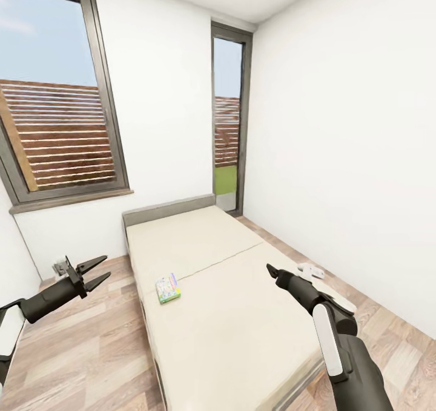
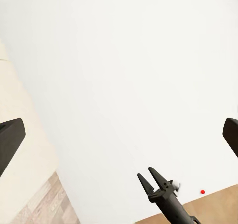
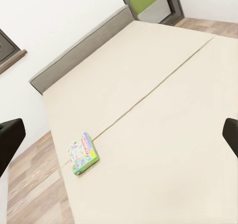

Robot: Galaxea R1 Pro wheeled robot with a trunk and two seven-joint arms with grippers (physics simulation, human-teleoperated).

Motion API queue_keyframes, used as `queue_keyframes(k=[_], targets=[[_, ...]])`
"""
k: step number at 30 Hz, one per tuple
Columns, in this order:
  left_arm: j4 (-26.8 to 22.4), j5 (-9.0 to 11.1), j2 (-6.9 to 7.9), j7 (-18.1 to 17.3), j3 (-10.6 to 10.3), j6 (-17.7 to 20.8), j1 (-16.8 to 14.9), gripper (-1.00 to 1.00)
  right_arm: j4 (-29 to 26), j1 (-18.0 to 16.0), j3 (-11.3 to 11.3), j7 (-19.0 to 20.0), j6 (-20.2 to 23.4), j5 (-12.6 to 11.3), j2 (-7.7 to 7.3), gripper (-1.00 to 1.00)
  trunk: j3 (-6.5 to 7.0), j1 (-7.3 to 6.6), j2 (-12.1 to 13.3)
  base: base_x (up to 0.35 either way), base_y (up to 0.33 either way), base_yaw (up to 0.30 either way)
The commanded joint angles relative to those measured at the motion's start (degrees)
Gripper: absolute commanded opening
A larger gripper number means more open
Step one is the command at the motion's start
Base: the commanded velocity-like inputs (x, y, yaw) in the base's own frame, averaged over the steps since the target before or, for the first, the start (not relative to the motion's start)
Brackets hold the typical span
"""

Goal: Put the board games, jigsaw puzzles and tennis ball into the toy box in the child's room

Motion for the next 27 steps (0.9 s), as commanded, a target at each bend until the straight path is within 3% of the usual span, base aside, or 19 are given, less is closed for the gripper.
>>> queue_keyframes(k=[1, 16, 27], targets=[[0.0, -0.1, -0.02, -0.2, 0.1, 0.2, 0.0, 1.00, 0.0, 0.0, -0.2, 0.3, 0.3, 0.0, 0.07, 1.00, -0.01, 0.02, 0.0, 0.000, 0.023, -0.139], [0.0, -0.1, -0.02, -0.2, 0.1, 0.2, 0.0, 1.00, 0.0, 0.0, -0.2, 0.3, 0.4, 0.0, 0.07, 1.00, 0.53, 0.02, 0.0, 0.000, 0.150, -0.235], [0.1, -0.1, -0.02, -0.2, 0.1, 0.2, 0.0, 1.00, 0.0, 0.0, -0.2, 0.3, 0.4, 0.0, 0.07, 1.00, 0.97, 0.02, 0.0, 0.000, 0.050, -0.255]])
